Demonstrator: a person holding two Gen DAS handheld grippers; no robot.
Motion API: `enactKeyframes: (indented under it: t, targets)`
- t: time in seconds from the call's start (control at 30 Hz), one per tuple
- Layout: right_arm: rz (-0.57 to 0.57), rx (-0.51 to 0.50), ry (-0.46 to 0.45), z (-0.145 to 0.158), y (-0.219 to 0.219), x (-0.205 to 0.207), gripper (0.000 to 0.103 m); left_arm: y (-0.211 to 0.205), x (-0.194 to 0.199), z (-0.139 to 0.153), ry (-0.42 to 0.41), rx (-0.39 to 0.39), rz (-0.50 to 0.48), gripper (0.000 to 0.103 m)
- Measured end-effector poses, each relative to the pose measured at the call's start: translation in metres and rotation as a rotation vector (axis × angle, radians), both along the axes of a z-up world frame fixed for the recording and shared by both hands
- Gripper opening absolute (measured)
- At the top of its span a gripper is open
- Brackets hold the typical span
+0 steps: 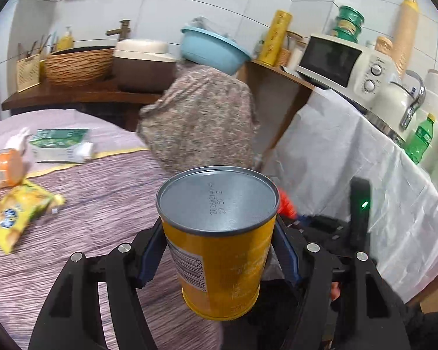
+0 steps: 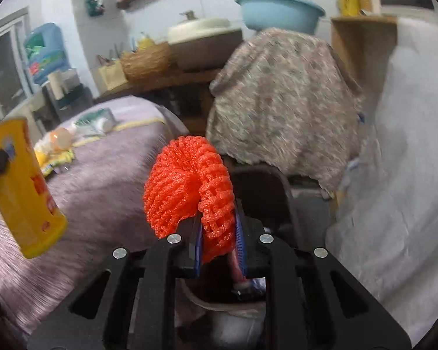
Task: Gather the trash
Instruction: 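Grasp the red foam fruit net with the right gripper while the left carries the can toward the bin, then open the right gripper over the bin to drop the red net while the left drops the can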
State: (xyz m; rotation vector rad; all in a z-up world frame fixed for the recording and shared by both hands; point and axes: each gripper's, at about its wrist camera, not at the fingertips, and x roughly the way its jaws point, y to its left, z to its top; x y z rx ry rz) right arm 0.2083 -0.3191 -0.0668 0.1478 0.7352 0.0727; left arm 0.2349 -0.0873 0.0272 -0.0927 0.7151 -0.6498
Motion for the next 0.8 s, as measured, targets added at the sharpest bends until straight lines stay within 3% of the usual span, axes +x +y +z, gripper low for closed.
enactKeyframes:
  t: [0.4, 0.5, 0.57, 0.6, 0.8]
  targets:
    - [-0.053, 0.014, 0.193, -0.109, -0.028, 0.030, 0.020, -0.059, 0.006, -0.037, 0.071, 0.024, -0.024, 0.066]
    - [-0.059, 0.023, 0.200, -0.126, -0.030, 0.037, 0.033, -0.067, 0.008, -0.044, 0.086, 0.033, -0.019, 0.066]
    - [-0.067, 0.022, 0.205, -0.133, -0.031, 0.040, 0.049, -0.074, 0.009, -0.048, 0.082, 0.055, -0.015, 0.066]
    - [-0.071, 0.020, 0.205, -0.135, -0.031, 0.040, 0.053, -0.077, 0.009, -0.050, 0.078, 0.070, -0.016, 0.066]
    - [-0.108, 0.015, 0.190, -0.130, -0.041, 0.031, 0.054, -0.084, 0.013, -0.061, 0.087, 0.090, -0.003, 0.066]
